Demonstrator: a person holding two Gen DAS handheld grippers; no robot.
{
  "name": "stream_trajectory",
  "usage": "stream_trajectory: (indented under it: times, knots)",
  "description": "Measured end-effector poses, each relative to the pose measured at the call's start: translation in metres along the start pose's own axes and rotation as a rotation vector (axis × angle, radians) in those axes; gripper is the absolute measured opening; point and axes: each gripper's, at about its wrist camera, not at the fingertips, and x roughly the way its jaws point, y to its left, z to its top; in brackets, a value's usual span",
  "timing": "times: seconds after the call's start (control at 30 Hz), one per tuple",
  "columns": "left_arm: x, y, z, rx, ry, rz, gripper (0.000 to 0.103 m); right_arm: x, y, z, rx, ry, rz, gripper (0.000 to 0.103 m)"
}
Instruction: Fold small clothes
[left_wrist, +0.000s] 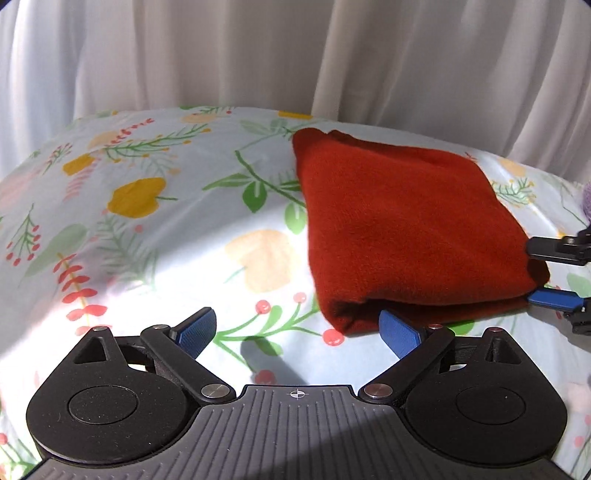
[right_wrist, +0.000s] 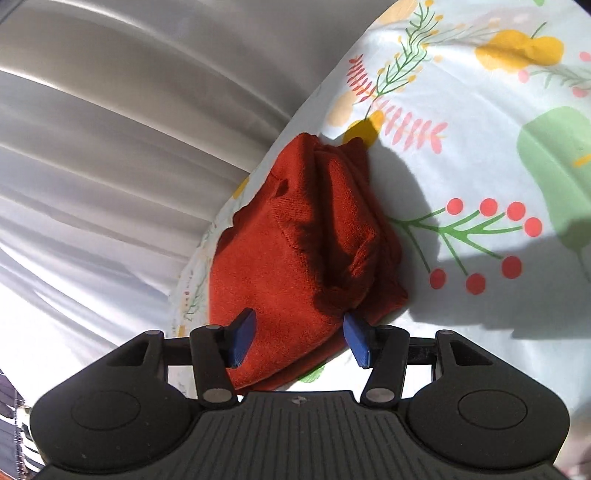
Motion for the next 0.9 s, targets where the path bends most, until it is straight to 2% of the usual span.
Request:
stream_trajectory:
  times: [0.07, 0.1, 0.17, 0.2, 0.27, 0.3, 0.33, 0.4, 0.5, 0.57, 0.6, 0.67, 0.7, 0.73, 0.8, 0.9]
  knots:
    - [0.007, -0.009, 0.001, -0.008, 0.004, -0.003, 0.097, 0.012, 0.007, -0.001, -0.015, -0.031, -0.057, 0.048]
    - [0.012, -0.013, 0.002, -0.009, 0.003, 0.001, 0.097, 0.015, 0.010, -0.001, -0.025, -0.049, -0.062, 0.036]
    - [0.020, -0.019, 0.006, -0.006, 0.002, 0.044, 0.097, 0.018, 0.013, 0.001, -0.016, -0.060, -0.090, 0.019]
    - [0.022, -0.020, 0.006, 0.003, -0.007, 0.062, 0.098, 0.019, 0.010, 0.003, 0.030, -0.053, -0.039, 0.018]
    - [0.024, -0.017, 0.007, 0.004, -0.007, 0.110, 0.098, 0.017, -0.008, 0.005, 0.205, -0.034, 0.147, 0.017]
    - [0.023, -0.011, 0.007, -0.026, -0.008, 0.133, 0.098, 0.016, -0.017, 0.006, 0.270, -0.032, 0.200, 0.017]
    - [0.022, -0.002, 0.007, -0.067, -0.004, 0.129, 0.098, 0.015, -0.023, 0.008, 0.285, -0.037, 0.184, 0.017]
    - [0.022, 0.014, 0.007, -0.149, 0.043, 0.127, 0.098, 0.014, -0.025, 0.011, 0.194, -0.031, 0.011, 0.016]
    - [0.016, 0.029, 0.005, -0.200, 0.081, 0.085, 0.098, 0.012, -0.019, 0.009, 0.067, -0.018, -0.034, 0.016]
    - [0.008, 0.037, 0.007, -0.243, 0.114, 0.078, 0.098, 0.003, -0.005, 0.007, -0.027, -0.027, -0.095, 0.021]
    - [0.002, 0.041, 0.008, -0.268, 0.113, 0.100, 0.098, -0.003, 0.002, 0.006, -0.080, -0.042, -0.135, 0.028]
    - [-0.014, 0.050, 0.012, -0.286, 0.068, 0.188, 0.096, -0.016, 0.013, 0.006, -0.200, -0.091, -0.224, 0.035]
    - [-0.020, 0.054, 0.017, -0.297, 0.039, 0.214, 0.096, -0.023, 0.018, 0.005, -0.255, -0.122, -0.256, 0.035]
    - [-0.025, 0.057, 0.022, -0.315, 0.013, 0.198, 0.096, -0.026, 0.023, 0.005, -0.305, -0.141, -0.275, 0.035]
    - [-0.028, 0.057, 0.035, -0.351, -0.014, 0.095, 0.096, -0.026, 0.034, 0.007, -0.392, -0.141, -0.262, 0.035]
    - [-0.014, 0.038, 0.050, -0.329, 0.005, -0.022, 0.096, -0.008, 0.055, 0.004, -0.508, -0.107, -0.248, 0.033]
